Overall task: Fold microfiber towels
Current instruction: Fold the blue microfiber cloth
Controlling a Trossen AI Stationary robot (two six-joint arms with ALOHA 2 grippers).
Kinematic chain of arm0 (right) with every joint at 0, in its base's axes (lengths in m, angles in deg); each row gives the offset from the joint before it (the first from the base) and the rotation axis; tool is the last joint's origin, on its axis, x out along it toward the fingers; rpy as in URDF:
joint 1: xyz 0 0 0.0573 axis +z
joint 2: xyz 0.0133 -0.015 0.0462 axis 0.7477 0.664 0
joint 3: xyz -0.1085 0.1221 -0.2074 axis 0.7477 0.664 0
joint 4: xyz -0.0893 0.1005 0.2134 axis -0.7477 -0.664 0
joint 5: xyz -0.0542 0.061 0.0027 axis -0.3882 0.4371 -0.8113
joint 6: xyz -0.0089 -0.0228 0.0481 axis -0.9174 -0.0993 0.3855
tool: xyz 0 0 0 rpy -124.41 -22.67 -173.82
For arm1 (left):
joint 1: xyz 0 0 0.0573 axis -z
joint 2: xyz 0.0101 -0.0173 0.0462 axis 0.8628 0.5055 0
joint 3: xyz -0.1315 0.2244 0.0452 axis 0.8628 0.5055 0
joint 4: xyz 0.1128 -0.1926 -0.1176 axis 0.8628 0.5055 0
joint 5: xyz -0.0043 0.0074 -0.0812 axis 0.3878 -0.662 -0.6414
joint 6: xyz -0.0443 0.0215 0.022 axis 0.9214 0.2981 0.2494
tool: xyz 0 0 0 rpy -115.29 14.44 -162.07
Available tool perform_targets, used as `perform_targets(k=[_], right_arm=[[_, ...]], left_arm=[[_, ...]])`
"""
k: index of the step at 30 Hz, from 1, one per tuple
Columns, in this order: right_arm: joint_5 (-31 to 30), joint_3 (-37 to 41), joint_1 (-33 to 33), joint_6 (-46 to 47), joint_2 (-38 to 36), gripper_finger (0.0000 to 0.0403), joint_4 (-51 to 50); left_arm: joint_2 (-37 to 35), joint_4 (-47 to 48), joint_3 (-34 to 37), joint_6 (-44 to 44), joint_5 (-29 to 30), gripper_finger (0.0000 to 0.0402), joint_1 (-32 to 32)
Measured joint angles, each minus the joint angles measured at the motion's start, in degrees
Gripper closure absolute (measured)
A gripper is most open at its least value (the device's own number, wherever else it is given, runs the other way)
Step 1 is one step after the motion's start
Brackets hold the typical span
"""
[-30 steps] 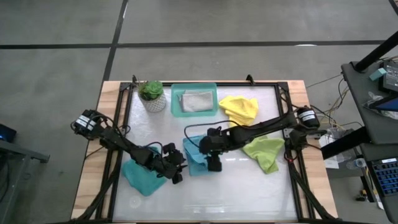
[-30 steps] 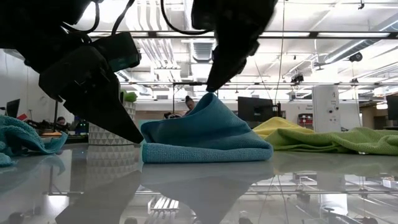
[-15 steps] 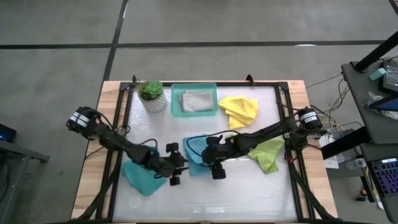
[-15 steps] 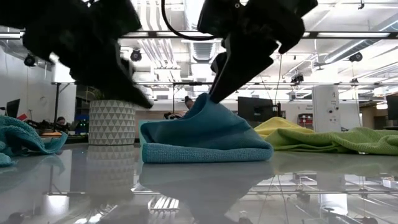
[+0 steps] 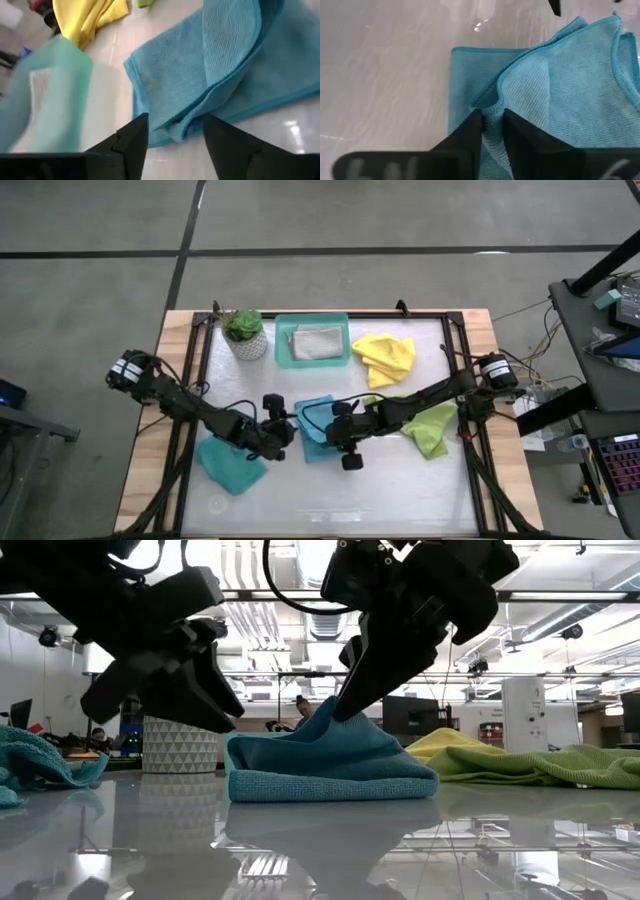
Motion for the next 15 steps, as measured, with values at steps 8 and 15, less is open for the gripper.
perform_targets(k=[8,15], right_arm=[[0.0,0.0,0.0,-0.5,0.0,0.0393,0.2],[0.0,0.0,0.0,-0.8,0.0,0.0394,0.3]], left_arm=[[0.0,-0.2,0.4,-2.4,-3.2,0.0215,-2.1],[0.0,-0.4,0.7,-2.4,-8.3,0.0214,-5.3]])
